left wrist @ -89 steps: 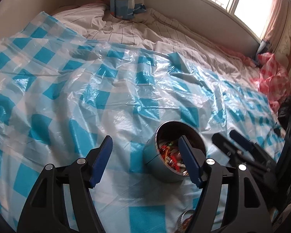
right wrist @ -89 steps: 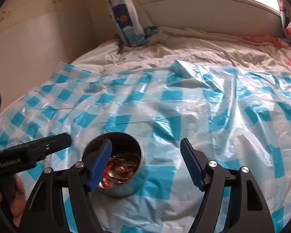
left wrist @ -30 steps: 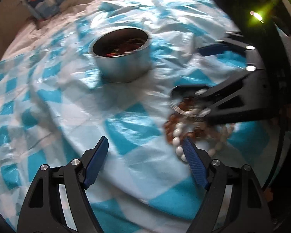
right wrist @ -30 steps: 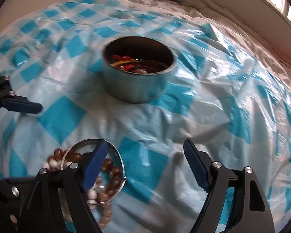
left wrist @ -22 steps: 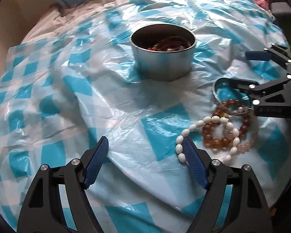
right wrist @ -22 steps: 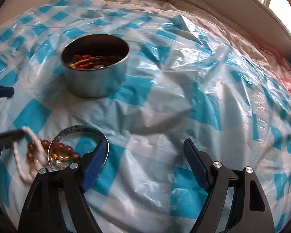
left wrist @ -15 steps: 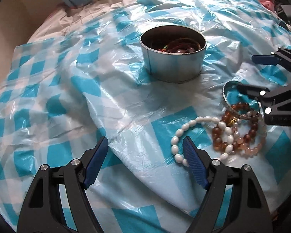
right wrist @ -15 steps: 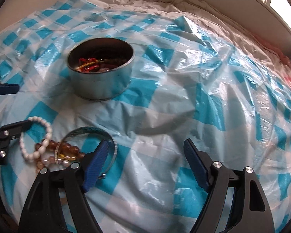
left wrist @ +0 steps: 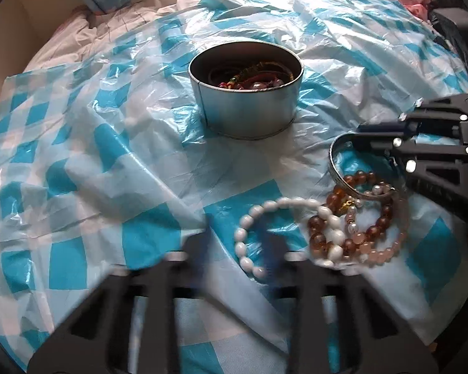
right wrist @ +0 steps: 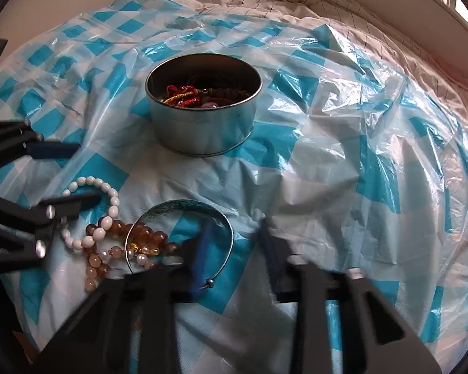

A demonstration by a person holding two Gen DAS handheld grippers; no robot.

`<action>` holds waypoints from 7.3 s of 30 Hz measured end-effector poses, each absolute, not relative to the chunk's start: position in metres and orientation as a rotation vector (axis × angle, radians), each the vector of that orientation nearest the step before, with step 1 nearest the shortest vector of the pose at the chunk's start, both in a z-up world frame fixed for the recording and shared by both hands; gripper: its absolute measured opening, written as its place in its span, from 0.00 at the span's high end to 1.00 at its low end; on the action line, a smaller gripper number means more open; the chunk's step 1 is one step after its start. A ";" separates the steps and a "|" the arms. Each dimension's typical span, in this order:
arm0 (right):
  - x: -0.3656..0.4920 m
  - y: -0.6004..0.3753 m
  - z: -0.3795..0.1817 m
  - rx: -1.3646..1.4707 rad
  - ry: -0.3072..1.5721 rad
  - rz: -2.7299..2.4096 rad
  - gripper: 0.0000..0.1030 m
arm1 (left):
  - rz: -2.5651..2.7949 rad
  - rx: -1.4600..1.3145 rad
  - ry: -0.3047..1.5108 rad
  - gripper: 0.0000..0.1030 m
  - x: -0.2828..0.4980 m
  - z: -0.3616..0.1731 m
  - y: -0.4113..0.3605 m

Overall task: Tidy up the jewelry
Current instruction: 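Grasp the white bead bracelet with left tool while right tool grasps the silver bangle, then carry the white bracelet to the tin with left tool while right tool carries the silver bangle, then open both tools over the tin to drop the bracelets, then move both tools back to the amber and pink bead bracelets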

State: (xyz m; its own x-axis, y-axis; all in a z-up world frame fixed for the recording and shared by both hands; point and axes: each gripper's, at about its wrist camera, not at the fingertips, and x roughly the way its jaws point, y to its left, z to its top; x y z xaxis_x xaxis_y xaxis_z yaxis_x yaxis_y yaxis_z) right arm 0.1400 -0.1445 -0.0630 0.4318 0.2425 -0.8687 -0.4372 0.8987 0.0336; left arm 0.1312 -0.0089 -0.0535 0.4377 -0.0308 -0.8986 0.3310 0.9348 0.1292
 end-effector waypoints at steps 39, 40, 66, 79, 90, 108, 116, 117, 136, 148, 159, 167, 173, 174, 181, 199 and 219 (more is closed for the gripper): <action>0.144 -0.180 -0.038 0.137 0.978 0.527 0.95 | -0.392 -0.047 0.961 0.94 0.138 -0.003 0.016; 0.143 -0.180 -0.037 0.136 0.974 0.523 0.95 | -0.390 -0.048 0.955 0.94 0.138 -0.001 0.015; 0.149 -0.195 -0.020 0.247 0.880 0.536 0.94 | -0.402 -0.046 0.849 0.94 0.142 0.027 0.000; 0.164 -0.209 -0.013 0.391 0.809 0.549 0.94 | -0.415 -0.155 0.750 0.94 0.157 0.050 0.004; 0.170 -0.199 -0.032 0.244 0.945 0.488 0.70 | -0.402 -0.184 0.759 0.94 0.167 0.043 0.004; 0.159 -0.186 -0.038 0.080 0.937 0.431 0.97 | -0.415 -0.222 0.740 0.94 0.170 0.043 0.004; 0.170 -0.210 -0.018 0.304 0.846 0.473 0.97 | -0.426 -0.271 0.738 0.94 0.182 0.038 0.001; 0.172 -0.208 -0.016 0.302 0.841 0.475 0.97 | -0.427 -0.278 0.741 0.94 0.184 0.037 0.000; 0.189 -0.200 -0.021 0.292 0.847 0.452 0.96 | -0.254 -0.353 0.886 0.90 0.226 -0.012 0.010; 0.200 -0.165 -0.023 0.170 0.837 0.432 0.96 | -0.163 -0.424 0.841 0.81 0.220 -0.003 0.039; 0.207 -0.138 -0.022 0.115 0.821 0.421 0.96 | -0.115 -0.412 0.813 0.64 0.213 0.003 0.045; 0.217 -0.123 -0.033 0.078 0.841 0.394 0.93 | -0.095 -0.388 0.804 0.61 0.212 0.005 0.045; 0.212 -0.125 -0.028 0.070 0.819 0.386 0.83 | -0.091 -0.382 0.803 0.57 0.212 0.006 0.044; 0.211 -0.126 -0.027 0.071 0.817 0.386 0.81 | -0.091 -0.382 0.803 0.56 0.212 0.006 0.045; 0.208 -0.131 -0.021 0.067 0.808 0.389 0.70 | -0.074 -0.306 0.819 0.53 0.212 0.004 0.042; 0.162 -0.166 -0.020 0.063 0.898 0.430 0.55 | -0.145 -0.043 0.855 0.52 0.159 0.005 0.014; 0.087 -0.149 -0.044 -0.023 0.992 0.473 0.54 | -0.279 0.167 1.001 0.52 0.116 -0.026 -0.014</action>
